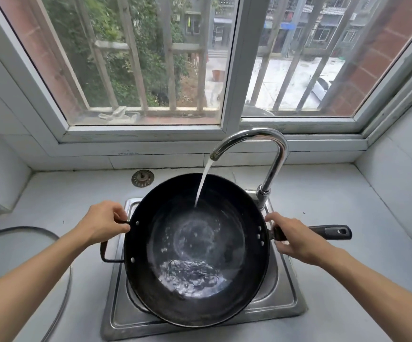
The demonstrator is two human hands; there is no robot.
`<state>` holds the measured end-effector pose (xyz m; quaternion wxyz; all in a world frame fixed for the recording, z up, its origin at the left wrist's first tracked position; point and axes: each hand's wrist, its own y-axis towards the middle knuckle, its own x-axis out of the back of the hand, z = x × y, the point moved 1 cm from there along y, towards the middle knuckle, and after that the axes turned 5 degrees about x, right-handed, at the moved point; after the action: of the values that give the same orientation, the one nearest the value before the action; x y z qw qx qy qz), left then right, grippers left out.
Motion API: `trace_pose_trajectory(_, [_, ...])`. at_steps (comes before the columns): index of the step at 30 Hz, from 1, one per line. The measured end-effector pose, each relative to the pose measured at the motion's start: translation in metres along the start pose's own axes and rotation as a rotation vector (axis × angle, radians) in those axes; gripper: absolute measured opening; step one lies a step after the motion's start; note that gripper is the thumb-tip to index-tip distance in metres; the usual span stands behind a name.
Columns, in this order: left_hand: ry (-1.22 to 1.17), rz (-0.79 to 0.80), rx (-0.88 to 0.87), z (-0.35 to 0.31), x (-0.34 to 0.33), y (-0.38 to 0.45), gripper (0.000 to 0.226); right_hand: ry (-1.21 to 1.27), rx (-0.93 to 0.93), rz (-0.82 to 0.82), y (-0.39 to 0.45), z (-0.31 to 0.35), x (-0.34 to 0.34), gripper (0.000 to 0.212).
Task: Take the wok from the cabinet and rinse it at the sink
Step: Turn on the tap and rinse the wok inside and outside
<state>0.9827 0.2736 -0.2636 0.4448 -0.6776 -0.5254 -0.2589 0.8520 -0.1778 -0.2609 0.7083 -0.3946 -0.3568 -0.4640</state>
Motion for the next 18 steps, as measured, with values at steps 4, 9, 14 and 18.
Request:
trace_pose_trajectory(4, [0.004,0.011,0.024,0.006,-0.007,-0.002,0.015,-0.009,0.0,0.043,0.001,-0.001,-0.012,0.046])
trace_pose_trajectory(9, [-0.005,-0.004,0.041,0.012,-0.013,-0.004,0.011,0.001,-0.008,0.049,0.0,-0.003,-0.025,0.046])
trace_pose_trajectory(14, [-0.011,0.013,0.03,0.018,-0.019,-0.005,0.012,0.011,-0.018,0.026,0.002,-0.006,-0.031,0.048])
trace_pose_trajectory(18, [-0.001,0.002,0.018,0.021,-0.026,-0.006,0.022,0.039,-0.065,0.011,0.005,-0.009,-0.04,0.051])
